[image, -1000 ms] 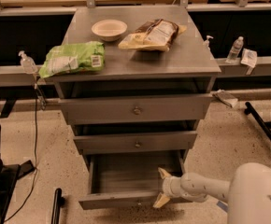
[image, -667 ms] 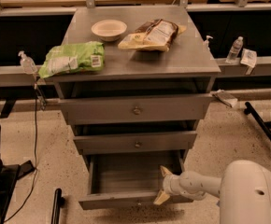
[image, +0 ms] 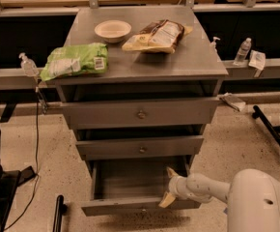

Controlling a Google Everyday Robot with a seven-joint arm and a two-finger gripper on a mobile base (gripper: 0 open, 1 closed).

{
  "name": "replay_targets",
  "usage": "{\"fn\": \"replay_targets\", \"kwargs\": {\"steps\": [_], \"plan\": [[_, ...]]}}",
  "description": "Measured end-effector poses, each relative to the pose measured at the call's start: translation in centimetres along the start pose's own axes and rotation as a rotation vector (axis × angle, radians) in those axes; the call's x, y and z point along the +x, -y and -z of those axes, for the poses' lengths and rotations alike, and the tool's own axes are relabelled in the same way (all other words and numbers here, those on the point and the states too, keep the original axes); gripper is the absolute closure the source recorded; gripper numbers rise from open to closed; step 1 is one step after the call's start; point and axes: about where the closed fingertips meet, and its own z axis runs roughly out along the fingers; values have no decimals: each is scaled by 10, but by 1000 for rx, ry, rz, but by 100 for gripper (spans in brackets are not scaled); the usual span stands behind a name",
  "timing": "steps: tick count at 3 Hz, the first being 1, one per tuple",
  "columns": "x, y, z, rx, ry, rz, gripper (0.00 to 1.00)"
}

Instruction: Close bottom drawer

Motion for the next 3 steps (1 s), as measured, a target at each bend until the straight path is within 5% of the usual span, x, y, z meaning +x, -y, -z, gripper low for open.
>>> {"fn": "replay_targets", "kwargs": {"steps": [1,3], "plan": [[-12,20,2,21,33,8,0],[-21,17,7,18,89,13,0]]}}
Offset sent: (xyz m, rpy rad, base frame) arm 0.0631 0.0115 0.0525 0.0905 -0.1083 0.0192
